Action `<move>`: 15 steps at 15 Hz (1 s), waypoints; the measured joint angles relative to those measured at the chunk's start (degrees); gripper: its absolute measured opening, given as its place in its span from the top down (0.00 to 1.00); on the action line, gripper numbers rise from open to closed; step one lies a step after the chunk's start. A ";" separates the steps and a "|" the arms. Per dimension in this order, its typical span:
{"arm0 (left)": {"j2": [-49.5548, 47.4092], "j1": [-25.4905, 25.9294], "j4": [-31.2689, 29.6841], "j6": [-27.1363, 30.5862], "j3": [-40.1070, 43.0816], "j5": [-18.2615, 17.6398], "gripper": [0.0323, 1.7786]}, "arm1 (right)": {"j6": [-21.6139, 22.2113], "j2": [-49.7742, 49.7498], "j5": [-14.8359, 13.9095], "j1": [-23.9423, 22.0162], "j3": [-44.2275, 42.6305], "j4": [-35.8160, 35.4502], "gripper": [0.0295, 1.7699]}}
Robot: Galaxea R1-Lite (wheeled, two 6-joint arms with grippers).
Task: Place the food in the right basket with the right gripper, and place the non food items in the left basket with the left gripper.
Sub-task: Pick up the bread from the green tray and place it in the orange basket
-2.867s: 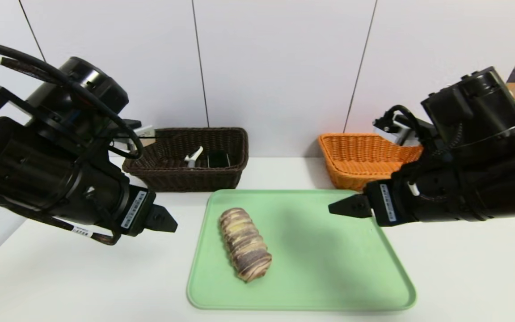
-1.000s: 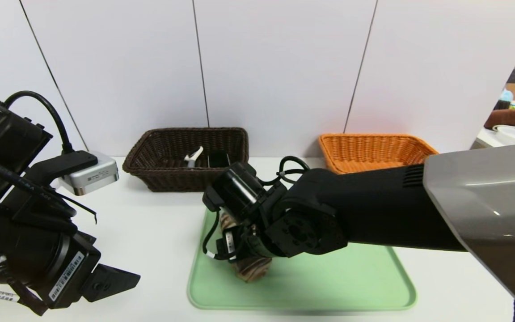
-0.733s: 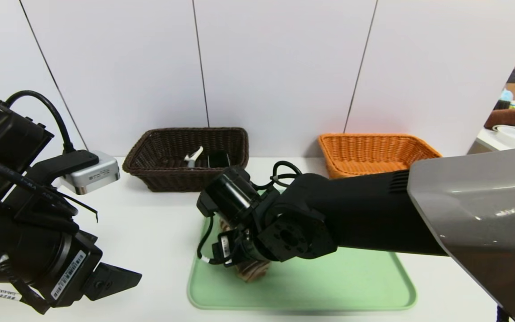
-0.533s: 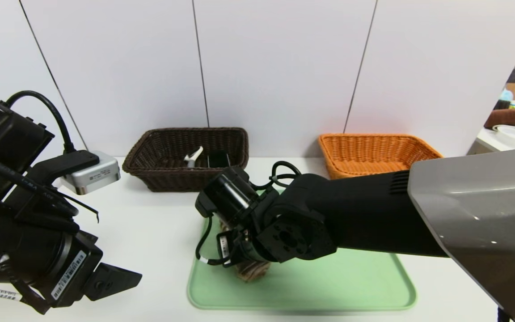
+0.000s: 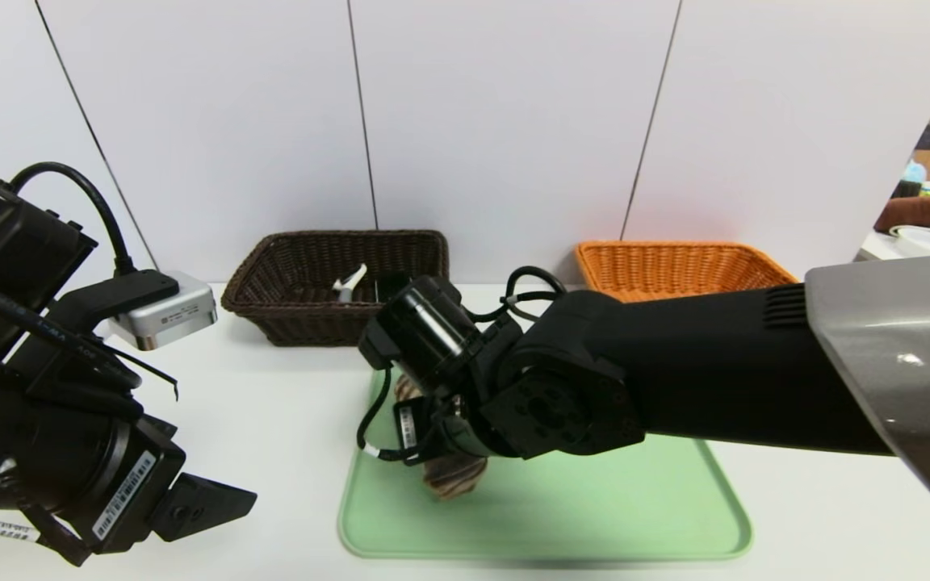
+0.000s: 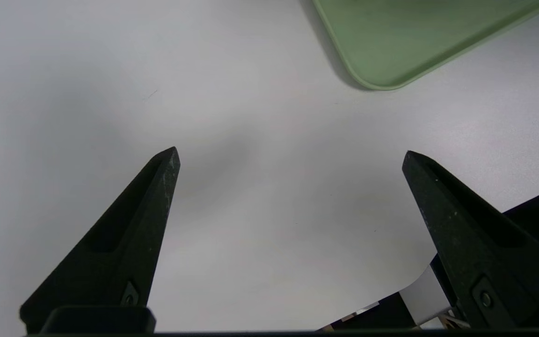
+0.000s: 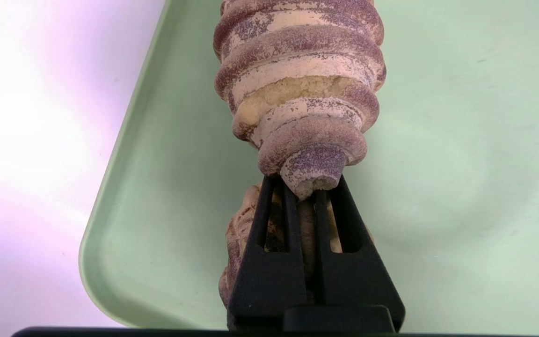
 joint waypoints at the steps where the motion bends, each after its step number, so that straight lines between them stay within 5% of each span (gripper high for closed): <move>1: -0.02 0.00 0.00 0.00 -0.01 0.02 0.05 | 0.07 -0.85 -0.02 -0.74 0.09 -0.02 0.95; 10: -0.02 -0.10 -3.23 -0.09 0.51 -0.09 0.05 | -0.98 -14.31 0.02 -16.20 2.29 -0.24 0.95; 15: 0.17 -0.10 -4.14 -0.05 0.79 0.06 0.05 | -12.19 -19.10 0.30 -28.20 2.56 -0.52 0.95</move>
